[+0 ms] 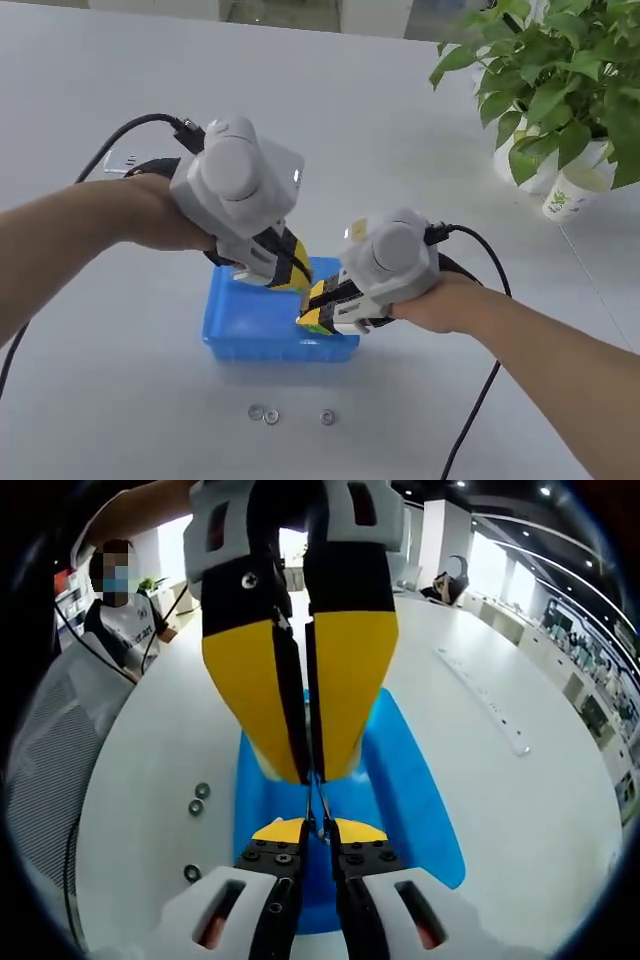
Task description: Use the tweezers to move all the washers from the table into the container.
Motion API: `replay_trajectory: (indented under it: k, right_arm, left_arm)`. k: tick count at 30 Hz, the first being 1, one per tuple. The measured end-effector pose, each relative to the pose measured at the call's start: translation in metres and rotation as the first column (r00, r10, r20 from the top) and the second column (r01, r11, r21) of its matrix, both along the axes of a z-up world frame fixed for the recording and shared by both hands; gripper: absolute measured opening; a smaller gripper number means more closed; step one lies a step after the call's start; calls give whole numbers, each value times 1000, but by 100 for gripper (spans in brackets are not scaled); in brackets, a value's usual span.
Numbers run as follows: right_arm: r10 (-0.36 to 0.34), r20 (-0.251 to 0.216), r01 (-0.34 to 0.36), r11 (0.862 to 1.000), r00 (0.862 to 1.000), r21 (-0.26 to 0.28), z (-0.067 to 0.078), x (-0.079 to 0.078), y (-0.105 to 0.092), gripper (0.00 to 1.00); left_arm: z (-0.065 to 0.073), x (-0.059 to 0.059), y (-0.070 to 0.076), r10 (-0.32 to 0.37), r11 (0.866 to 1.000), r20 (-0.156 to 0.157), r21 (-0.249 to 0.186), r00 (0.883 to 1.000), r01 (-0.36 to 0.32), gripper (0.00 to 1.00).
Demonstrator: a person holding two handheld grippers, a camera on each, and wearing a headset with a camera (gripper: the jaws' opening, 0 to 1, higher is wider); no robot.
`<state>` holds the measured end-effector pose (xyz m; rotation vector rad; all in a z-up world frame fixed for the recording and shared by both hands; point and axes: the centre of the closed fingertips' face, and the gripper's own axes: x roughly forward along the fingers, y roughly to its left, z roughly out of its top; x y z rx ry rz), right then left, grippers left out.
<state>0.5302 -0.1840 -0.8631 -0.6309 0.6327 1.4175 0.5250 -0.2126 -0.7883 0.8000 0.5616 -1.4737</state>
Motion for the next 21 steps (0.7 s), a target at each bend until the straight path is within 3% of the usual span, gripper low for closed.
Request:
replay_trajectory:
  k: [21]
  right_arm:
    - [16,-1,-16,1000,1000,-25,-3,1,1,12]
  left_arm:
    - [-3,2,2,-1,1000,-4,-3,1000,1,6]
